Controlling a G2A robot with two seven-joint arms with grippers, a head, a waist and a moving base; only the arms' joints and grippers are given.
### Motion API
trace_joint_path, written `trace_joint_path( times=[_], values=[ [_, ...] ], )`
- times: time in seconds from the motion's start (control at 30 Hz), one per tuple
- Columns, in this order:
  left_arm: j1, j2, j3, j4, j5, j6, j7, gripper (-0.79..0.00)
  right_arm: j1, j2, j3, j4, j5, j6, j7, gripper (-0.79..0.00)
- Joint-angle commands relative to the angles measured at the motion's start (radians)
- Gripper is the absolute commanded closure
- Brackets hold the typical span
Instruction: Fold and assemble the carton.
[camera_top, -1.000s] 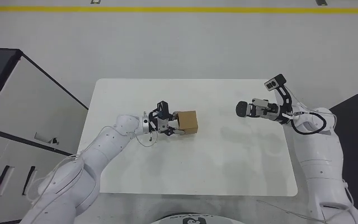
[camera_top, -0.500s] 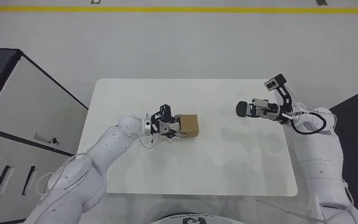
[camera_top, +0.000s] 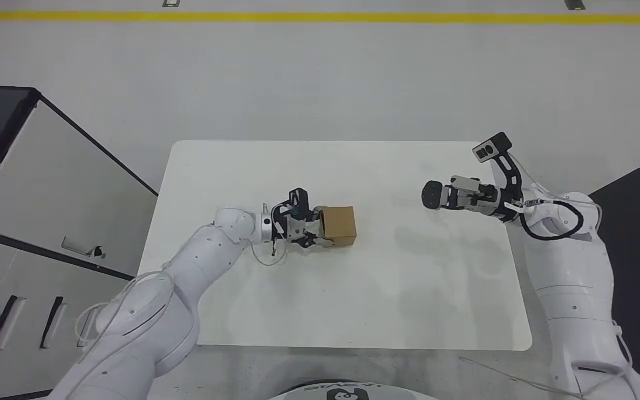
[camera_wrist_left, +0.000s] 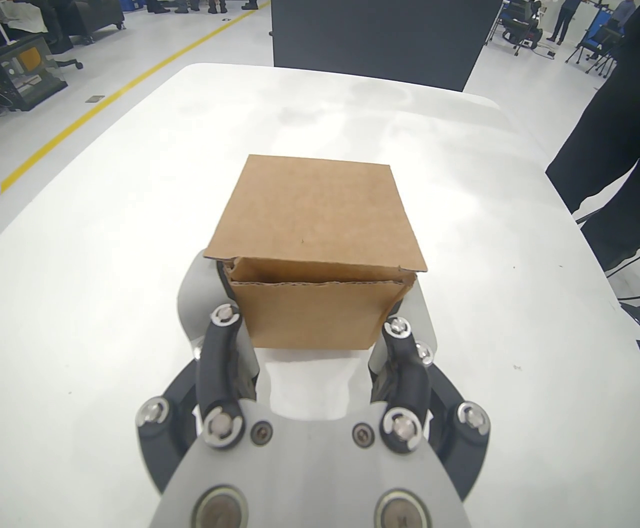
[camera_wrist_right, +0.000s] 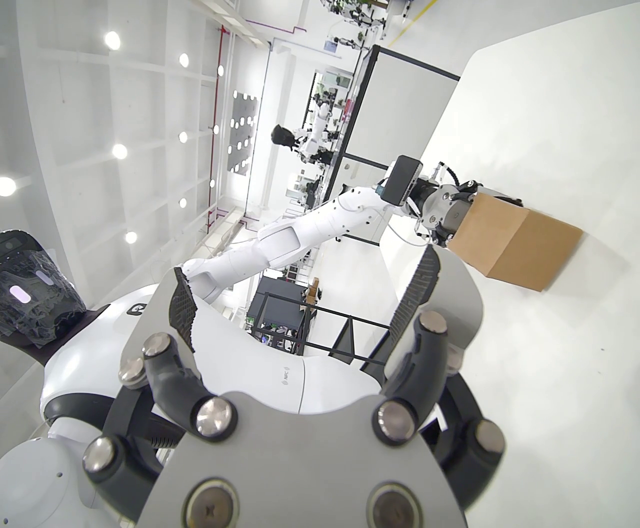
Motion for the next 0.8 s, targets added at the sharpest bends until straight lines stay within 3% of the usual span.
trace_joint_path(
  times=[0.0,0.07,0.2,0.27,0.3,0.77],
  values=[
    [-0.002,-0.004,0.002,0.009,-0.001,-0.001,-0.001,0.000,0.000,0.000,0.000,0.000,0.000,0.000,0.000,-0.785],
    [-0.003,-0.007,0.004,0.014,-0.003,-0.001,-0.001,-0.012,0.000,0.000,0.000,0.000,0.000,0.000,0.000,-0.785],
    [-0.008,-0.009,0.010,0.025,-0.001,-0.008,-0.008,-0.345,0.000,0.000,0.000,0.000,0.000,0.000,0.000,-0.785],
    [-0.011,-0.010,0.013,0.030,0.001,-0.010,-0.010,-0.699,0.000,0.000,0.000,0.000,0.000,0.000,0.000,-0.785],
    [-0.012,-0.010,0.014,0.032,0.001,-0.011,-0.011,-0.785,0.000,0.000,0.000,0.000,0.000,0.000,0.000,-0.785],
    [-0.014,0.009,0.036,0.018,-0.005,0.005,0.005,-0.785,0.000,0.000,0.000,0.000,0.000,0.000,0.000,-0.785]
  ],
)
